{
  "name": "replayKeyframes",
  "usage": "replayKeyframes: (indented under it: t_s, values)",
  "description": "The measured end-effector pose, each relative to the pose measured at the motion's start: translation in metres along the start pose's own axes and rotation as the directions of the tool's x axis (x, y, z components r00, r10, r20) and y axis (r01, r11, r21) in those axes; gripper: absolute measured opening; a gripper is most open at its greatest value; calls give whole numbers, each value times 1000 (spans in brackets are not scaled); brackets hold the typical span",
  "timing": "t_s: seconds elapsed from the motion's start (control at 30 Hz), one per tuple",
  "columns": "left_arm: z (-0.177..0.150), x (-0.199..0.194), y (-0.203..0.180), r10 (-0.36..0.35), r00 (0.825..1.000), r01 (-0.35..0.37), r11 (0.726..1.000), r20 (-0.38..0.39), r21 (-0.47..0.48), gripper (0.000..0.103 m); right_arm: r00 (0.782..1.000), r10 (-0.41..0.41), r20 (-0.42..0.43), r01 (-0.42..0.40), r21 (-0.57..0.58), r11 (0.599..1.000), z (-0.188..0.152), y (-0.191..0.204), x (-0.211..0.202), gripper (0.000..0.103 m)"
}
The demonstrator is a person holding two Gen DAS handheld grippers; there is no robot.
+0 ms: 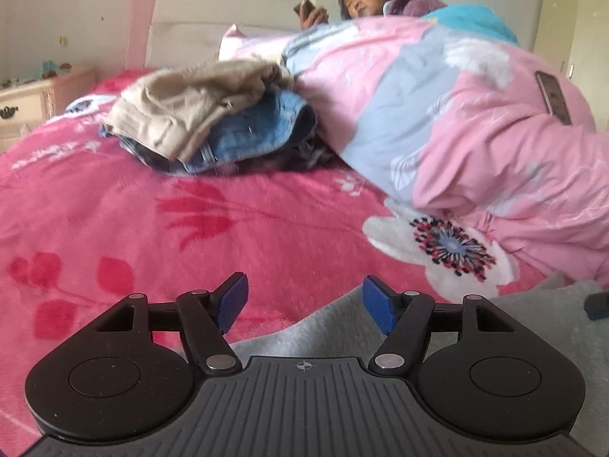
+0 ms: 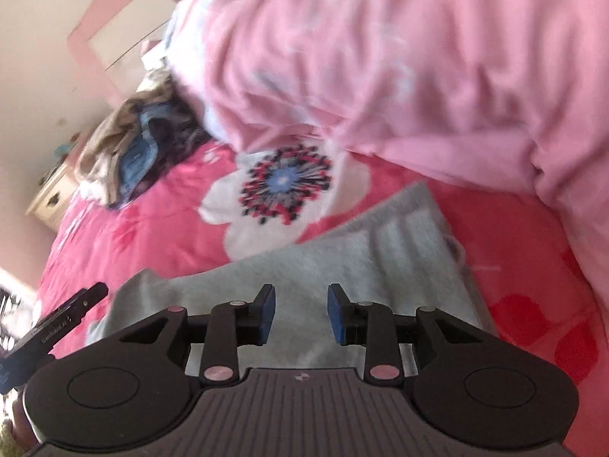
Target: Fold clothes
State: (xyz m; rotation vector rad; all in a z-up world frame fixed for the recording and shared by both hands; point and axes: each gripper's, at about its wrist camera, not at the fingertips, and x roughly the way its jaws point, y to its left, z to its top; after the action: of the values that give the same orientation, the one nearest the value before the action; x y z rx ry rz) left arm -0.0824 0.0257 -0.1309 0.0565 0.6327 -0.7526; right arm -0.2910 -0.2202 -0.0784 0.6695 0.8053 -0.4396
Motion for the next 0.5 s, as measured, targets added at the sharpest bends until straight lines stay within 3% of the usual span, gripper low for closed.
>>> replayKeyframes:
  t_s: [0.2, 0.33, 0.5]
  values:
    - [4, -11, 5, -43, 999, 43, 999, 14, -21, 67, 999, 33, -6, -34, -112, 993, 12, 40, -14, 32]
    - [7, -8, 8, -102, 994, 104, 993, 35, -62, 68, 994, 77, 80, -69, -102, 992, 28, 50, -54, 32]
    - [2, 3, 4, -184, 982, 186, 980, 38, -68, 68, 984, 30, 175, -19, -64, 998, 42, 59, -109, 32]
